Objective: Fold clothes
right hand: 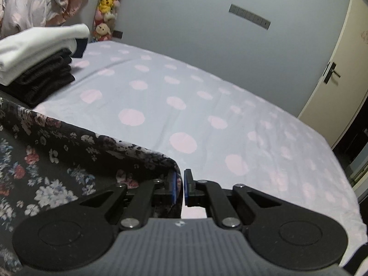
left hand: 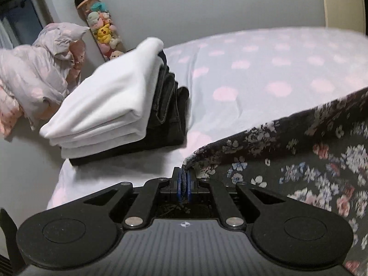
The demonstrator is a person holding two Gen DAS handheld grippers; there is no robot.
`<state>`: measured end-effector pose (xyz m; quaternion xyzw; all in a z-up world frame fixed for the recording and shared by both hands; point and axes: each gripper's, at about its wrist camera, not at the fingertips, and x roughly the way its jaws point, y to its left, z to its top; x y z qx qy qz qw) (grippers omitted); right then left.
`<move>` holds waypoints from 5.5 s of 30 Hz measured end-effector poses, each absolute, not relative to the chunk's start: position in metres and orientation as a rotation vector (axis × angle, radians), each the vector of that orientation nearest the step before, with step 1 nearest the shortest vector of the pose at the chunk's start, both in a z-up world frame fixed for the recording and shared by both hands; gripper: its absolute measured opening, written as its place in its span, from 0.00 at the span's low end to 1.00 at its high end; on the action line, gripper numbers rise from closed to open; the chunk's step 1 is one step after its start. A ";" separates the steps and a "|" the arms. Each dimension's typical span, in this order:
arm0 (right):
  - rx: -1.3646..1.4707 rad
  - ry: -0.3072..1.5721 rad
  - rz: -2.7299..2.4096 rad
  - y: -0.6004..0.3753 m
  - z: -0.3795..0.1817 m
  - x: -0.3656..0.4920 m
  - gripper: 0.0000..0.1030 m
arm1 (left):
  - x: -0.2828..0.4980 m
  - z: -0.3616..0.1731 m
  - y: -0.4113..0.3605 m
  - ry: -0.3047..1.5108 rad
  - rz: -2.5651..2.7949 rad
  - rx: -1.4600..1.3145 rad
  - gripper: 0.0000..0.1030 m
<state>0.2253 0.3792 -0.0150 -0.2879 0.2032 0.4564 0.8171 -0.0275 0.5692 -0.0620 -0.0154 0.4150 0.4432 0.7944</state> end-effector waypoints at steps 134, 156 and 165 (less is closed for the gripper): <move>0.470 1.266 0.531 -0.198 -0.092 0.172 0.62 | -0.199 -0.116 0.338 1.111 0.431 0.616 0.69; 0.217 0.500 0.586 -0.137 0.221 0.216 0.19 | -0.207 -0.130 0.326 1.066 0.245 0.713 0.69; 0.090 0.415 0.396 -0.100 0.273 0.272 0.19 | -0.212 -0.128 0.302 1.011 0.077 0.713 0.71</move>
